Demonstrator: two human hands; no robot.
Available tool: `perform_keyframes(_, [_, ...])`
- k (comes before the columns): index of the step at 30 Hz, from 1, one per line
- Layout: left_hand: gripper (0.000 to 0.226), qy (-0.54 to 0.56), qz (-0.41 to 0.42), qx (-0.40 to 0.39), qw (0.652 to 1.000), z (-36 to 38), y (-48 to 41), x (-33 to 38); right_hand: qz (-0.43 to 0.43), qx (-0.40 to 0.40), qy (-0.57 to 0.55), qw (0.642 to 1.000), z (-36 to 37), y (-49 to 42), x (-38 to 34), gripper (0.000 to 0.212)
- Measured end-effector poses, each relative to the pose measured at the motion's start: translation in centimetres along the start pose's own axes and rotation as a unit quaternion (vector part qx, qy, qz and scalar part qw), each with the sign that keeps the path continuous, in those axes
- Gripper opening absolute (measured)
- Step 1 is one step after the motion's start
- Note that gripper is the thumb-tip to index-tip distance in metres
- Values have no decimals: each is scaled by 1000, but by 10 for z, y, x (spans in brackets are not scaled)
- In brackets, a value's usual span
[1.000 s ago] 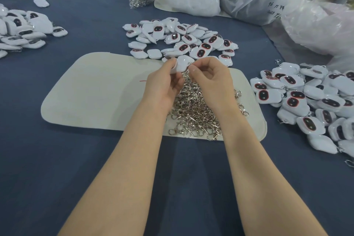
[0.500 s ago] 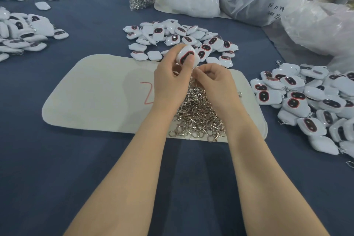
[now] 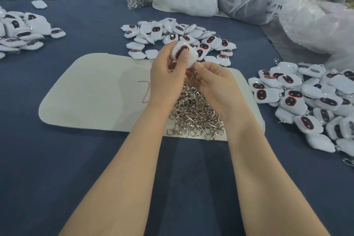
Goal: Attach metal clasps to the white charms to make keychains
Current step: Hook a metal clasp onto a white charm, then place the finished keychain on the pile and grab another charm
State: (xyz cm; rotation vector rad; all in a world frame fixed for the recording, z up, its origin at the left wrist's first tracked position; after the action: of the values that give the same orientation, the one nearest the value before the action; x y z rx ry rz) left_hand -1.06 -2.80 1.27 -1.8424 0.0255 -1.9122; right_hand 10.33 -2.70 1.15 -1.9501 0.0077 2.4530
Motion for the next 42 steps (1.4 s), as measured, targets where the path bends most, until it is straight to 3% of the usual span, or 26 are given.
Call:
perform_keyframes(3, [7, 71, -124, 33, 989, -4, -4, -2, -47, 18, 33, 998, 5, 1, 2, 8])
perform_keyframes(6, [14, 164, -252, 47, 952, -5, -6, -6, -94, 38, 131, 986, 6, 2, 3, 9])
perform_keyframes(11, [13, 231, -345, 55, 908, -7, -6, -6, -129, 55, 194, 971, 7, 3, 3, 11])
perform_keyframes(15, [10, 198, -315, 56, 926, -6, -5, -4, -116, 70, 227, 964, 8, 3, 2, 4])
perform_keyframes(21, [6, 77, -180, 39, 980, -3, -2, 0, -83, 73, 235, 966, 6, 3, 3, 5])
perform_keyframes(26, [15, 18, -136, 28, 990, -3, -1, 0, -63, 91, 256, 960, 6, 3, 5, 24])
perform_keyframes(30, [14, -23, -119, -23, 992, 2, 2, 0, -115, 59, 300, 945, 5, 4, 1, 17])
perform_keyframes(34, [12, 32, -168, -8, 985, 2, 2, 0, -17, 2, 214, 977, -5, 3, -2, 28])
perform_keyframes(37, [12, 38, -173, 21, 984, 2, 1, -1, -24, 132, 43, 990, -4, 2, -6, 26])
perform_keyframes(40, [12, 24, -186, 29, 982, 2, 0, -2, -84, 241, -253, 933, -14, 1, -16, 21])
perform_keyframes(42, [12, 21, -188, 28, 981, 2, 0, -2, -88, 273, -296, 911, -20, -1, -16, 33])
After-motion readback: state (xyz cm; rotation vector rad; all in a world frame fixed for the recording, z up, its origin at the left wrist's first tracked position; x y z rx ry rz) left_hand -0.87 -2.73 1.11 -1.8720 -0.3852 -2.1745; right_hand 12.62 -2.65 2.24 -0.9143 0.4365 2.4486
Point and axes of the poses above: each hand's wrist, its own y-axis away from the middle knuckle, its own z-axis out of the palm, x = y × z, the point moved 1 cm from there along -y, towards the middle knuckle, and after that the axes turned 5 degrees about x, right-handed, at the moved point
